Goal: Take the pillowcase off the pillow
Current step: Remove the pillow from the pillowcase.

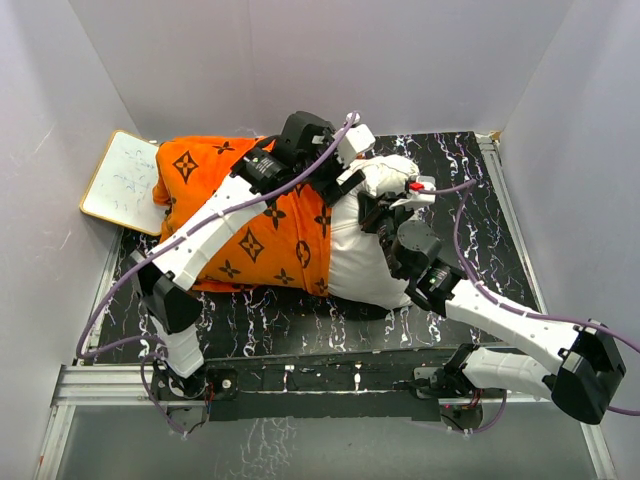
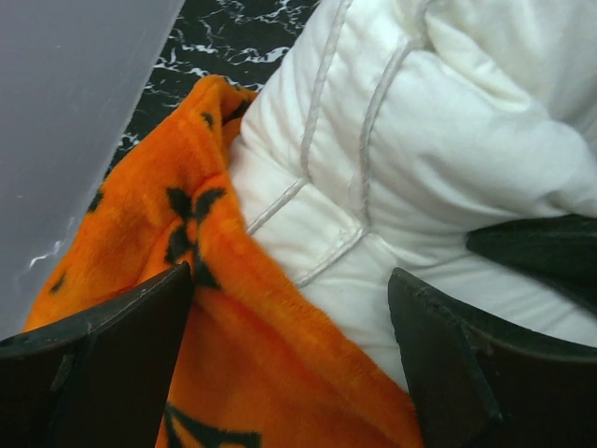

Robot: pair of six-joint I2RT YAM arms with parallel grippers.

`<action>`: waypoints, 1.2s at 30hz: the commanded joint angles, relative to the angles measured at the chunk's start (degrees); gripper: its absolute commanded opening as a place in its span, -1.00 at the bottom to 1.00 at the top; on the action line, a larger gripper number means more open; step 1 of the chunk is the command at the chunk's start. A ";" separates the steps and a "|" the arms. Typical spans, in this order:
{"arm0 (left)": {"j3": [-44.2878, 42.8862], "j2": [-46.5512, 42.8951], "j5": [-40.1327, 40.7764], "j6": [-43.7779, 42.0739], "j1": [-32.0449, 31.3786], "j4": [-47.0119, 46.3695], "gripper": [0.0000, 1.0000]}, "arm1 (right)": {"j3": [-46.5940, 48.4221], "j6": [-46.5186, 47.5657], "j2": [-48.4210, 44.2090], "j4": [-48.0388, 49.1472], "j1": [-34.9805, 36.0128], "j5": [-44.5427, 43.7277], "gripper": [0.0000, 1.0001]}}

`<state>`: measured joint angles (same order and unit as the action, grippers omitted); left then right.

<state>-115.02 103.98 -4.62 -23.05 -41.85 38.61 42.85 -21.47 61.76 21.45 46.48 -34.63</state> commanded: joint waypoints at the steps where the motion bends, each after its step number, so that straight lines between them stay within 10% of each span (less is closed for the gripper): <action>1: 5.79 -6.73 12.54 -6.31 1.13 -0.68 0.65 | -0.98 -0.41 -1.82 0.90 0.45 -5.08 -0.84; 23: 20.06 -6.77 15.93 -27.17 35.61 -14.31 0.32 | -9.61 -9.03 -8.05 -5.09 -9.47 -6.92 -0.84; 30: 17.21 -10.65 3.52 -22.53 32.33 -5.71 0.50 | 2.31 -10.01 3.81 -14.50 -19.07 5.90 -0.83; 33: 16.56 -12.45 0.72 -19.78 25.12 -4.62 0.57 | 6.36 -8.91 4.35 -14.66 -19.11 10.38 -0.28; 36: 13.52 -9.93 0.60 -16.25 20.24 -2.27 0.58 | 4.29 -7.94 -0.67 -10.75 -19.07 17.35 0.70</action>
<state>-97.32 95.92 -1.50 -43.42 -12.88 28.23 44.84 -31.22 67.57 7.20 27.27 -26.24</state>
